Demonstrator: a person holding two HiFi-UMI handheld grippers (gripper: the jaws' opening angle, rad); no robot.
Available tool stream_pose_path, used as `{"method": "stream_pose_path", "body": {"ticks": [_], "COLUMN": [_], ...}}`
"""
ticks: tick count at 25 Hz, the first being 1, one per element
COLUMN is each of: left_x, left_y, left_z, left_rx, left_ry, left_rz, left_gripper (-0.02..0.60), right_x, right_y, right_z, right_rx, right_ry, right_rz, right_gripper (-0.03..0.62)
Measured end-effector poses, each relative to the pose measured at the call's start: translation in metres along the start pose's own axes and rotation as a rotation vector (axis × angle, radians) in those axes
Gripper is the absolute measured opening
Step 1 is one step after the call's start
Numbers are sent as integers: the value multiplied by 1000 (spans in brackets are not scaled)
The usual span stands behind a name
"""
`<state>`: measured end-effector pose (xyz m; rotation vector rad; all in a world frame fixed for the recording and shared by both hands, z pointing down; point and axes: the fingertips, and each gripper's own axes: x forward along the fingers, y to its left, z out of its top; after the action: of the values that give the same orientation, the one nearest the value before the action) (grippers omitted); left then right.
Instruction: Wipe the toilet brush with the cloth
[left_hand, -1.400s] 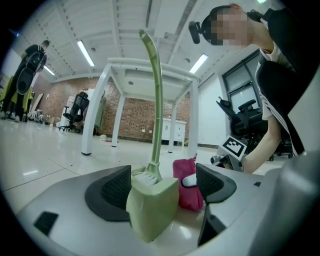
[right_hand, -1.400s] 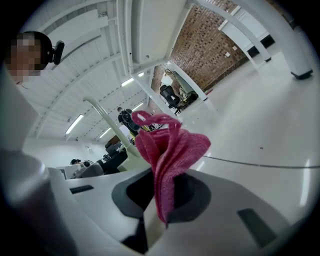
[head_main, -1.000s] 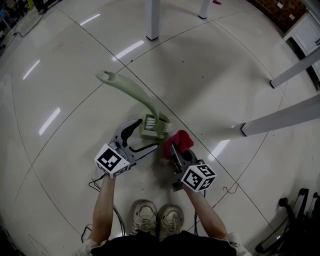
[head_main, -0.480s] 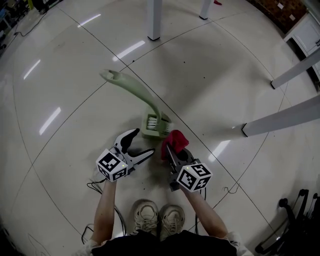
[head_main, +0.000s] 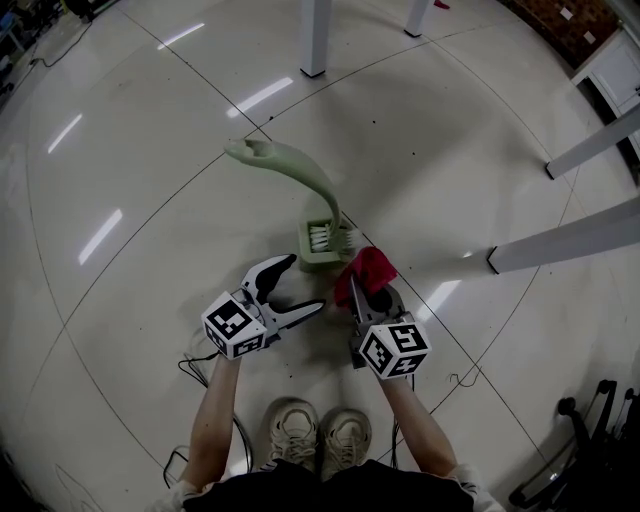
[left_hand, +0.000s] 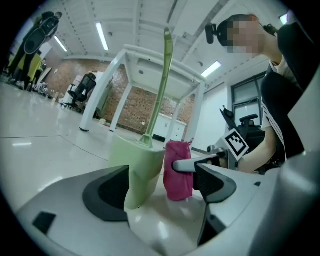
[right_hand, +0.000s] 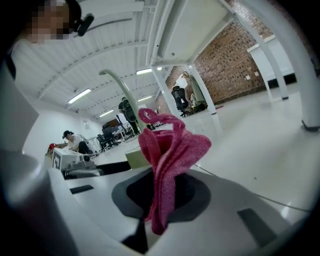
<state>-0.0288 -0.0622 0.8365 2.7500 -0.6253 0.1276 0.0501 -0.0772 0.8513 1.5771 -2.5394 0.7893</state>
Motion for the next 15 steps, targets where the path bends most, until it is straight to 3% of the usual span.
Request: {"method": "stream_pose_path", "body": {"ticks": [5,15], "left_x": [-25,-66], "left_y": [14,31], "left_z": [7,6], "left_rx": [-1,-15], "left_ry": [-30,-37], "left_rz": [66,161], "left_gripper": [405,405], "right_x": [3,36], "right_y": [38,95], "right_z": [-15,-28], "right_rx": [-149,-221], "right_ry": [18,73], "right_rz": [42,186], "right_gripper": [32,31]}}
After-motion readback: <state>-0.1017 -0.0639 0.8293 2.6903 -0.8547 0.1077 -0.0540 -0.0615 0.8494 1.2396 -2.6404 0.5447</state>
